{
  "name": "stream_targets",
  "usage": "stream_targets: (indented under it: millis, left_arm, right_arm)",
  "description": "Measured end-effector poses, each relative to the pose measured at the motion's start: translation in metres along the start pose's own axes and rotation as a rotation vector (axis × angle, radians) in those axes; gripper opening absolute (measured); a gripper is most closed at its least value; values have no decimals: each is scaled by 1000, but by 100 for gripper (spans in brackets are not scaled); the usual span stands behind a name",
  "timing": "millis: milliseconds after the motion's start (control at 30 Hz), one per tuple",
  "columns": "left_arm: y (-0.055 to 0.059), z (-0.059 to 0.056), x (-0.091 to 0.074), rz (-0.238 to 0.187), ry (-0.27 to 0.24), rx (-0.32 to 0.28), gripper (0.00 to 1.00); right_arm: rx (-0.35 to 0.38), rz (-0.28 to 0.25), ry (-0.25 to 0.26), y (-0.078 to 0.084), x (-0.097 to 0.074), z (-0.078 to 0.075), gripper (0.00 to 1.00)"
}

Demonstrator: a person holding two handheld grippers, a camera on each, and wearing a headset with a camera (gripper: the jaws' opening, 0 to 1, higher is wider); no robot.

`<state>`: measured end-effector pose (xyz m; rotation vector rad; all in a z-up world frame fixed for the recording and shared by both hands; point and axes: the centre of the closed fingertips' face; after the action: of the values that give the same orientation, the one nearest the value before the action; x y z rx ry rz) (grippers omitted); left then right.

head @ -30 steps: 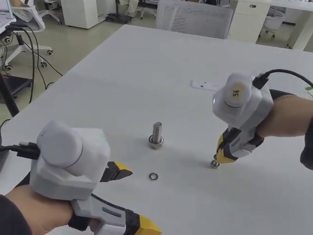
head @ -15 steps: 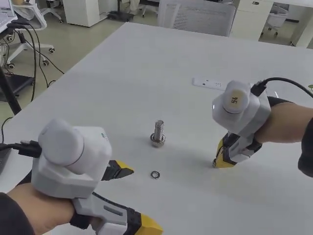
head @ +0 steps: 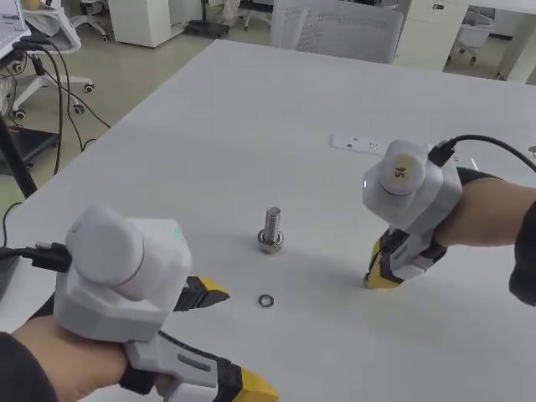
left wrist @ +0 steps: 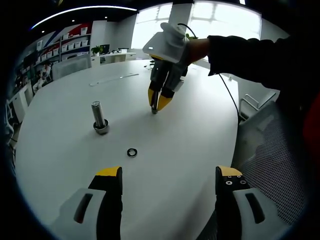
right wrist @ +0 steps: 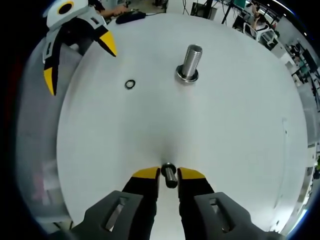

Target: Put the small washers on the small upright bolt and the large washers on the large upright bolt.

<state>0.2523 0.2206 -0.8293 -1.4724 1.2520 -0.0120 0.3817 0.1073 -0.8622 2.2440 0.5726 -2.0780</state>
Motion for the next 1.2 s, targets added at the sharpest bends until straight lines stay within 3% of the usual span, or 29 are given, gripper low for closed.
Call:
stream_targets:
  millis: [233,900,1200]
  left_arm:
    - [-1,-1,0,-2,1,2,75]
    - [-5,0,1,-6,6,9,76]
    - [-5,-1,2,-5,7,13,76]
  right_arm:
    - [18,-6,10,1,-4,-1,19]
    - [102,-24,27,15,-16,2,40]
    - [142,-19,19,27,-20,12,41]
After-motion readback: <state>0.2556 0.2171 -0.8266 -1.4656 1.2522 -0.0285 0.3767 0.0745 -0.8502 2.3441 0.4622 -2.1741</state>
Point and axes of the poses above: the centre of the closed fingertips' face, and the gripper's own axes: x roughly forward along the fingers, z roughly to its left, y roughly out of its underside, and after that the axes turned 13 degrees about -x, right-handed
